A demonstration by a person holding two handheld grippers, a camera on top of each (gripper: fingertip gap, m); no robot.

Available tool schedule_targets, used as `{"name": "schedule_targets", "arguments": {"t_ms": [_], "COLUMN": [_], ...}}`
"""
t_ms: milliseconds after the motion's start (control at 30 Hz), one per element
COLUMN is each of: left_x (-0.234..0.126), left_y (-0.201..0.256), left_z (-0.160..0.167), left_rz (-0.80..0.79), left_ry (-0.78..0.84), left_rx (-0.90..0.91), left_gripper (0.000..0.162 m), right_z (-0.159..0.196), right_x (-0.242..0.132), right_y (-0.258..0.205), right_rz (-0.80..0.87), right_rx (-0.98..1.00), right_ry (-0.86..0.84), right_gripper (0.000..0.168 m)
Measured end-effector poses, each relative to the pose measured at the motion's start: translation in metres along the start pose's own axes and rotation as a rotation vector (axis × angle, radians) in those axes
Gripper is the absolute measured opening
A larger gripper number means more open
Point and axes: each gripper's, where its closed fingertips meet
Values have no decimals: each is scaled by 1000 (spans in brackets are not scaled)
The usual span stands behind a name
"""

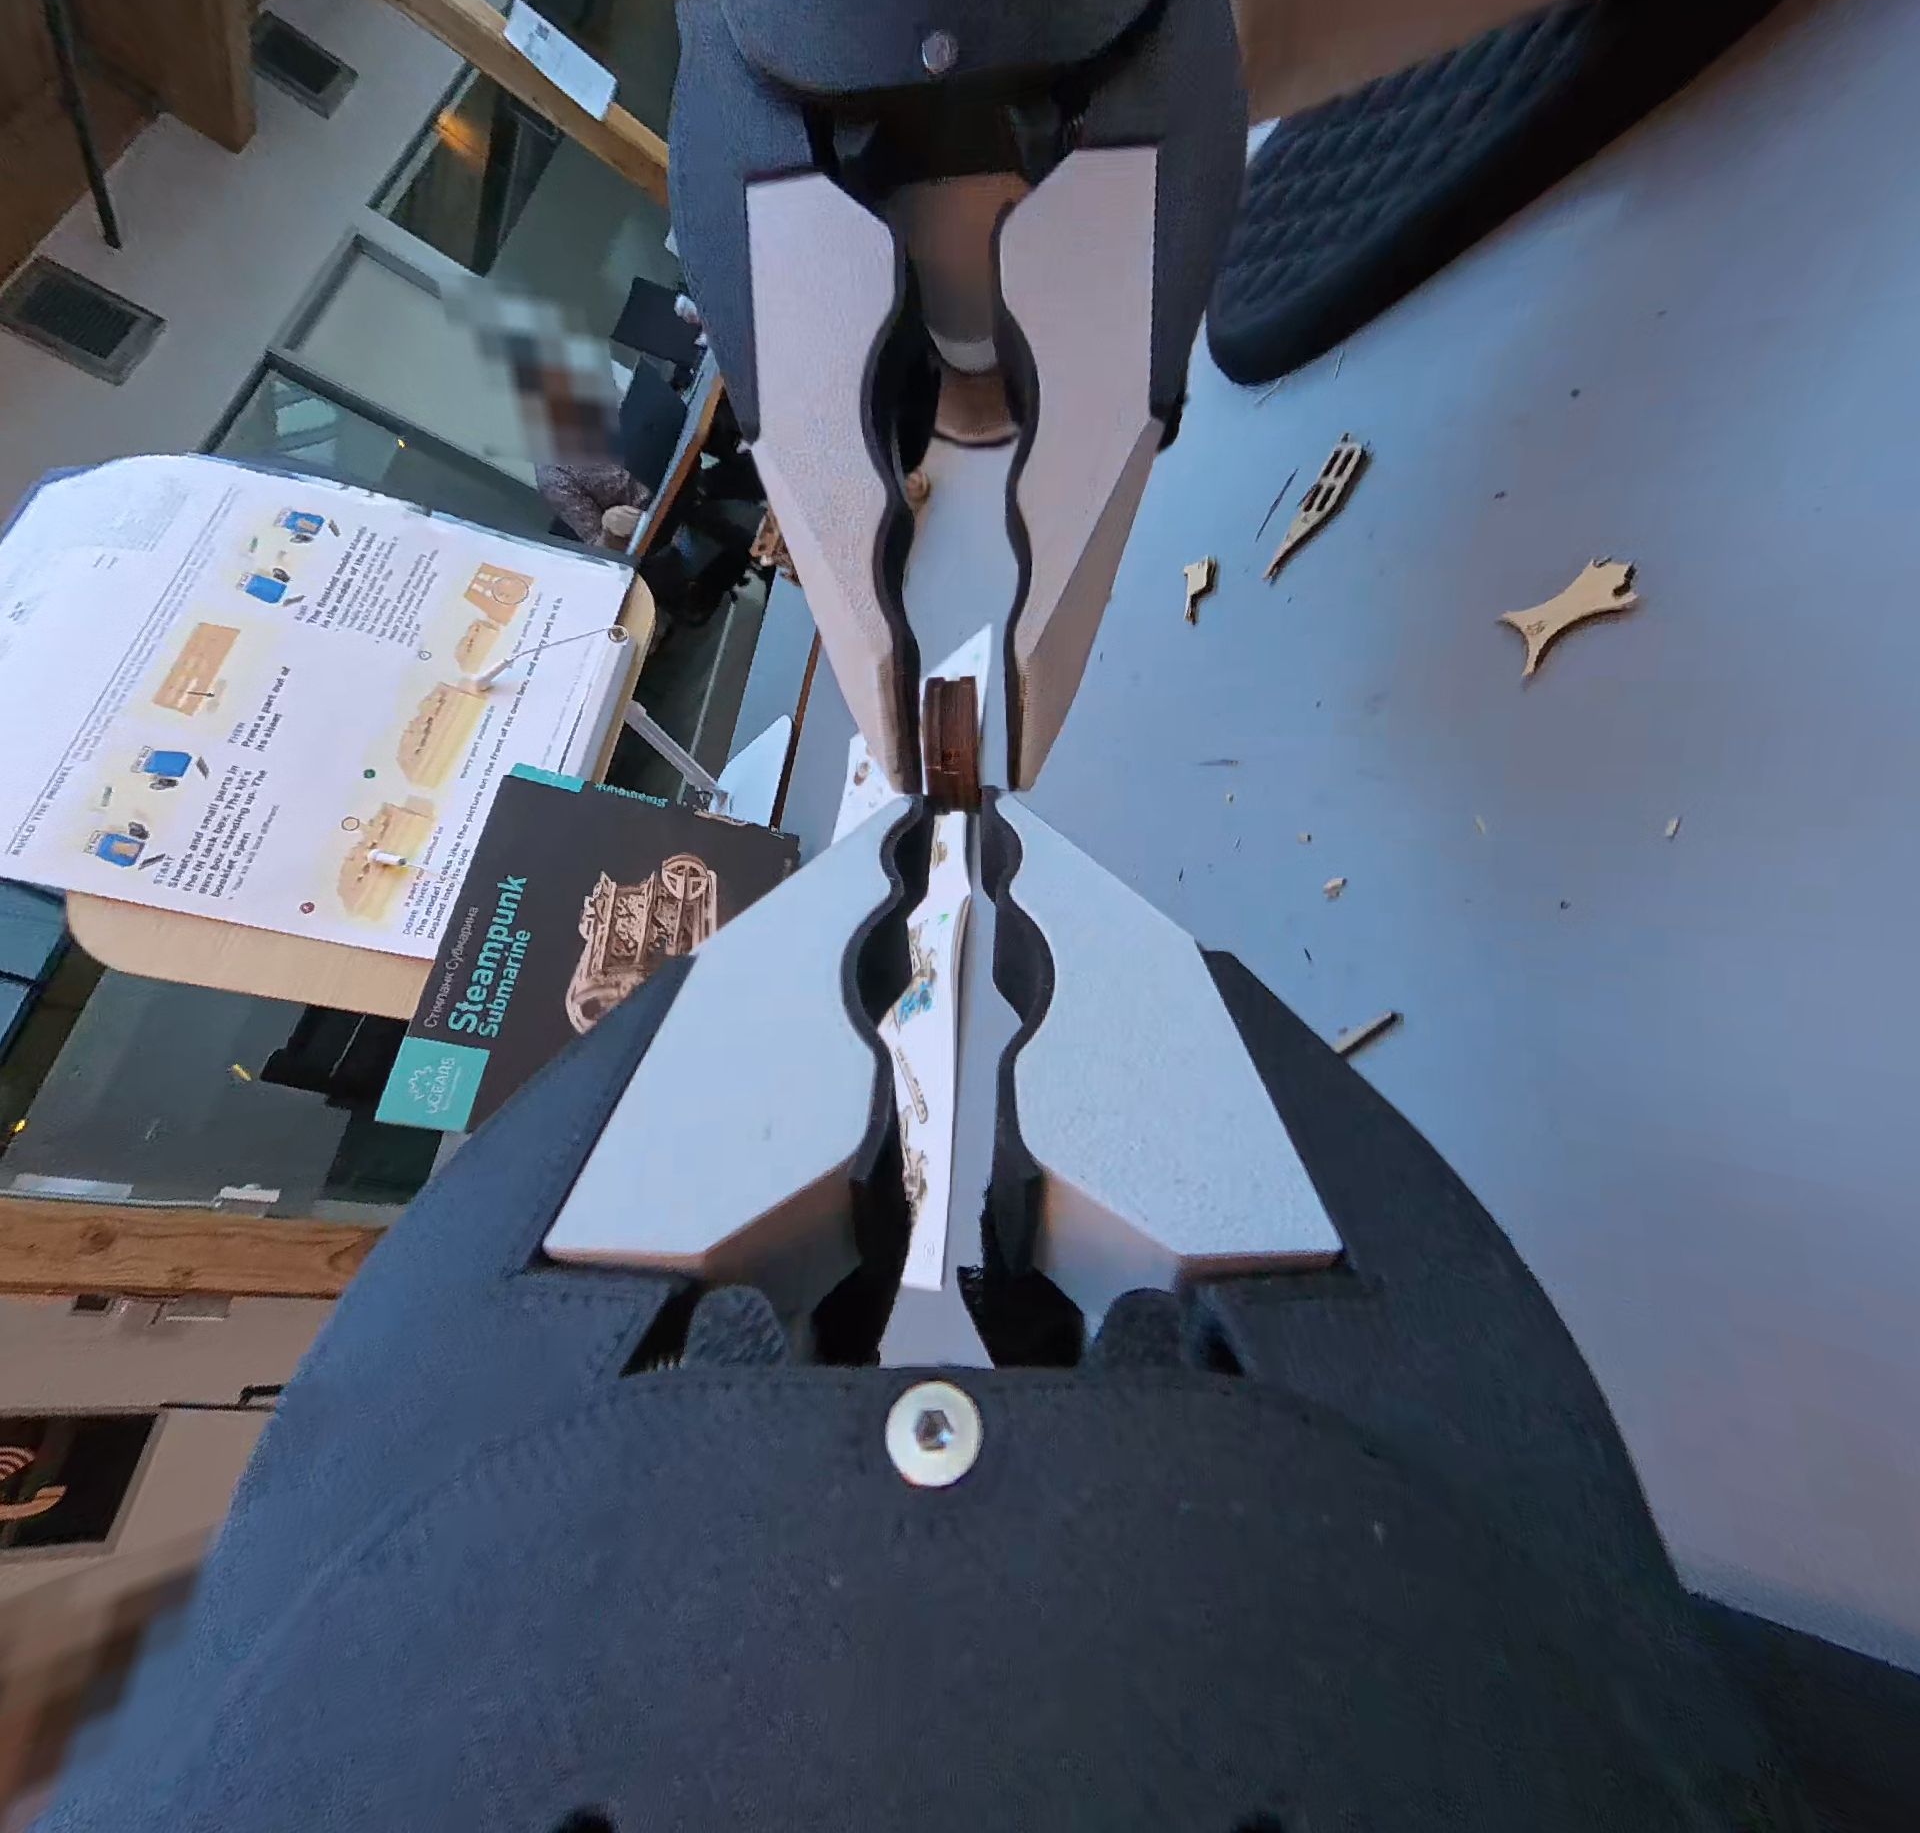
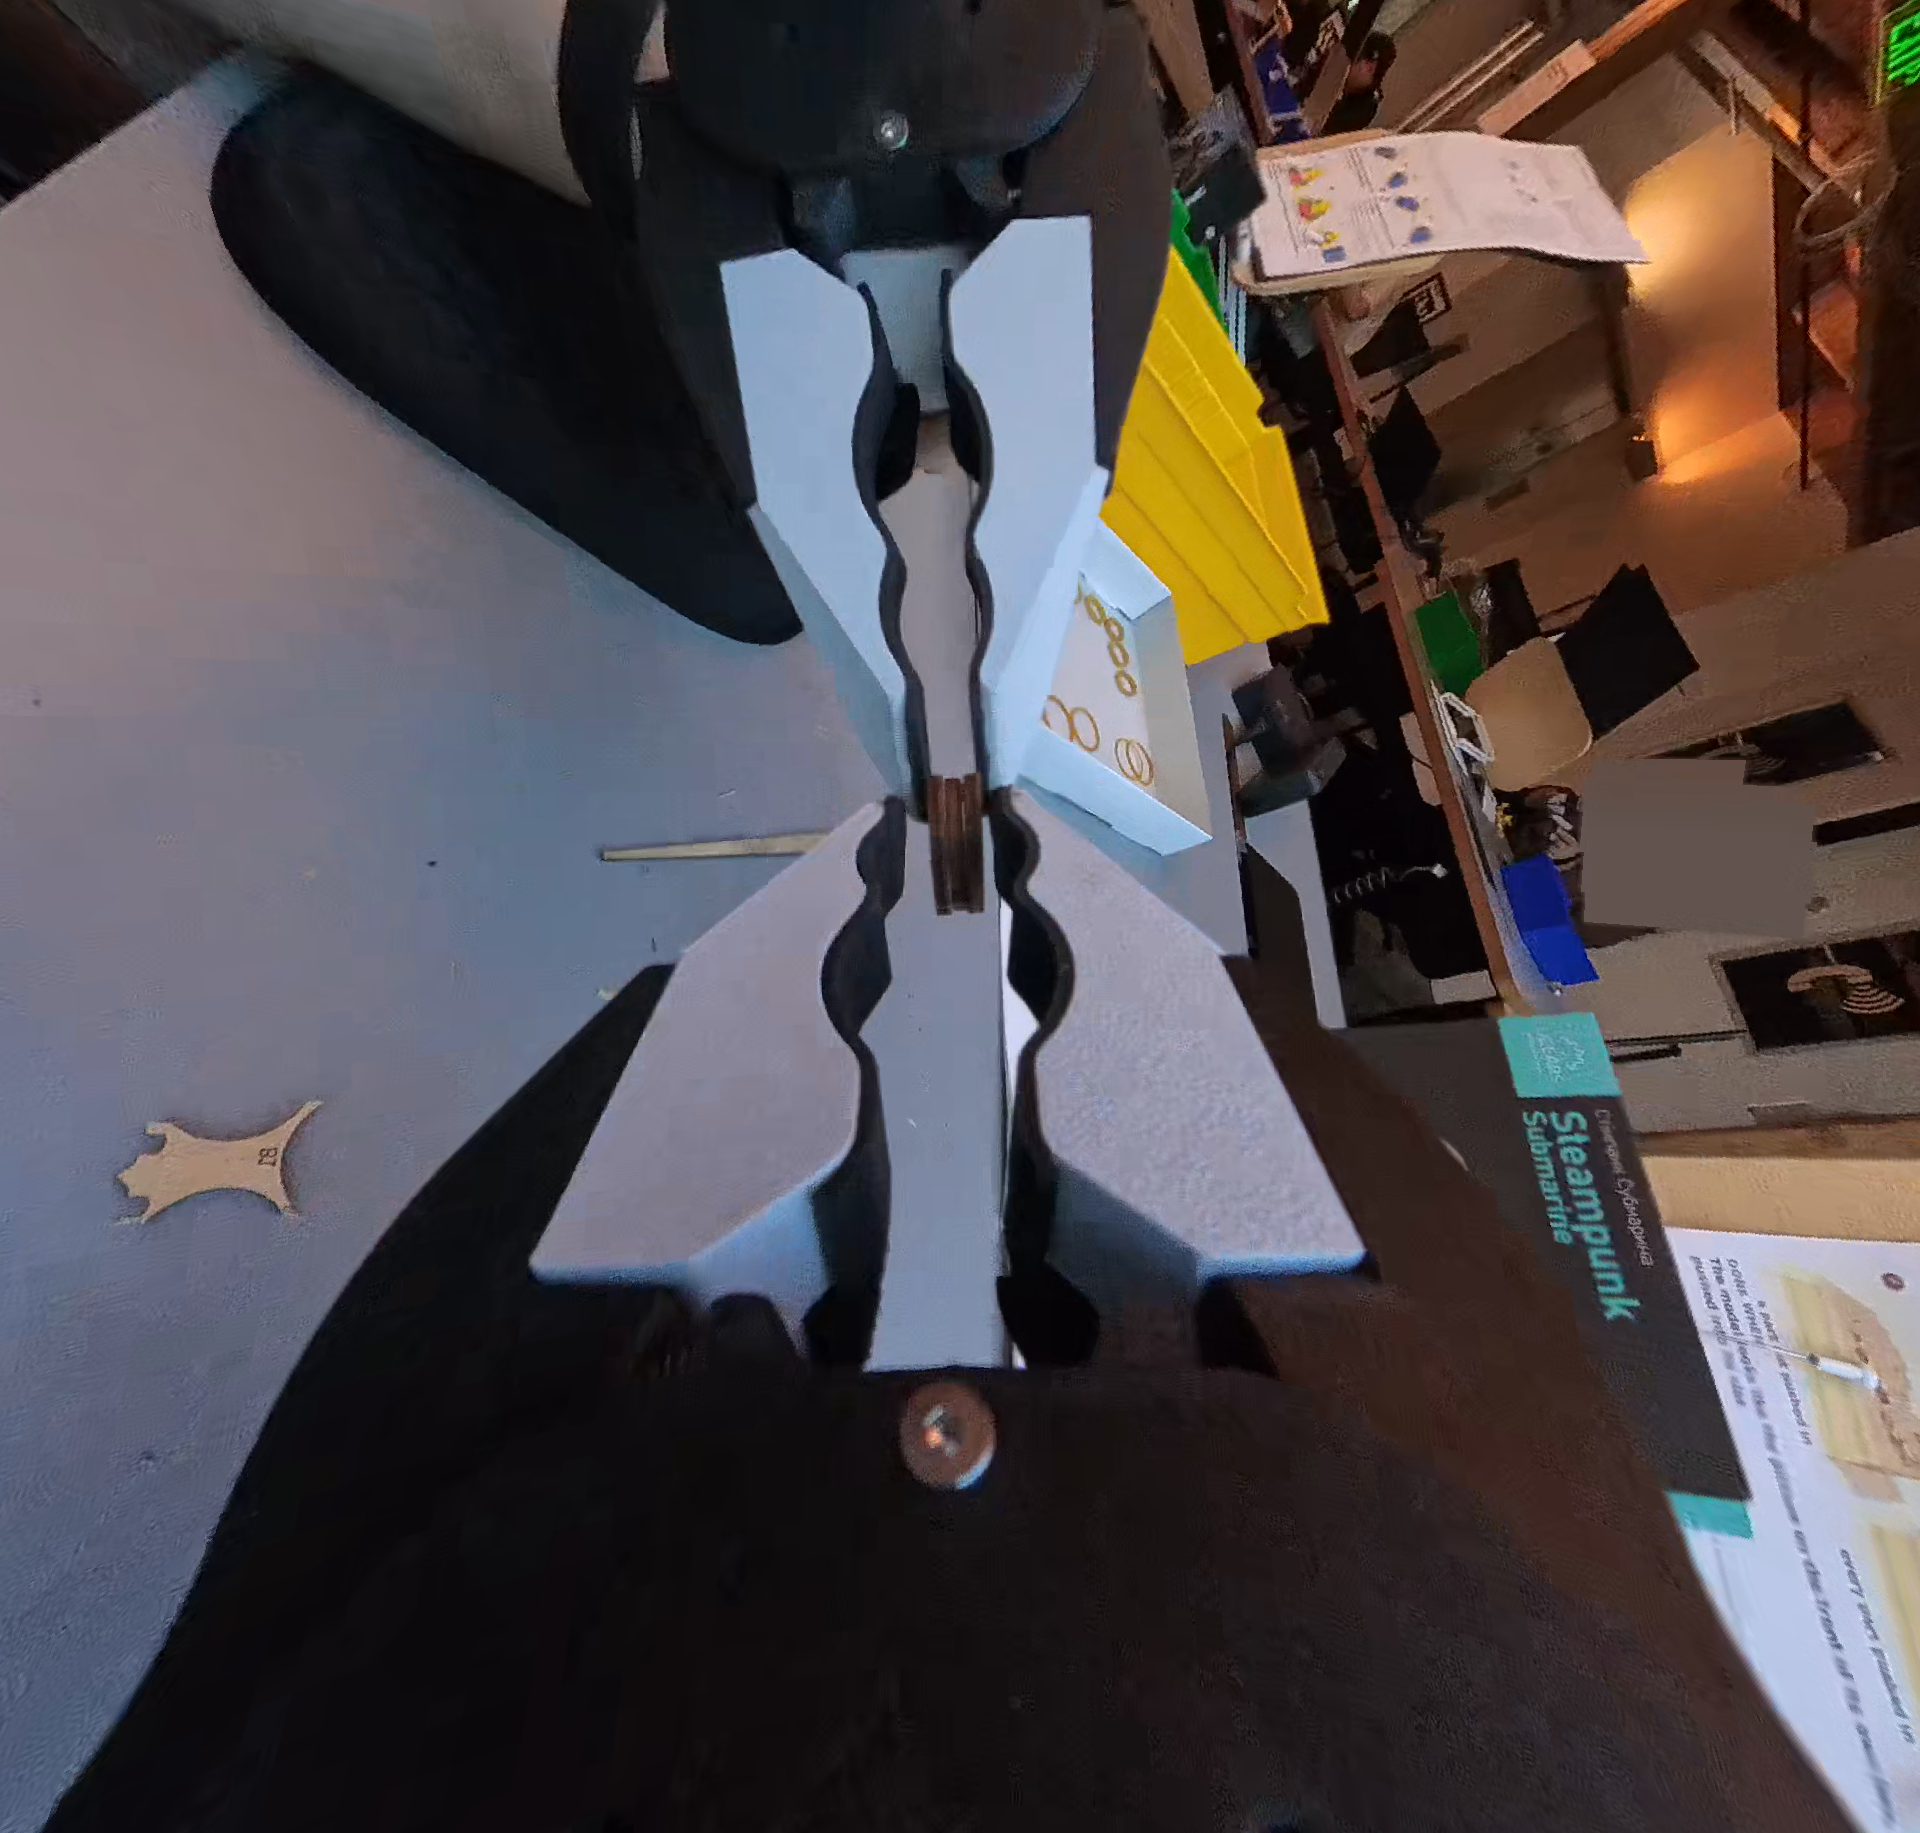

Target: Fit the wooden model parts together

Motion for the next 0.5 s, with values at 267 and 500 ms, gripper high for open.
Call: {"name": "schedule_targets", "arguments": {"t_ms": [267, 500], "left_x": [6, 6], "left_y": [17, 15], "left_z": [27, 25], "left_rz": [101, 117], "left_ry": [-155, -114], "left_rx": [-16, -150], "left_gripper": [7, 8], "right_z": [23, 21], "right_x": [20, 18], "right_y": [-5, -3], "right_rz": [19, -22], "right_rx": [-77, 140], "right_ry": [-254, -124], "right_gripper": [10, 8]}}
Point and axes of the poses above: each gripper's, where its closed fingertips meet, x out along the fingers, z out of its underside, y = z × x across the jaws, and after that the axes turned 15 degrees about -z, right-handed
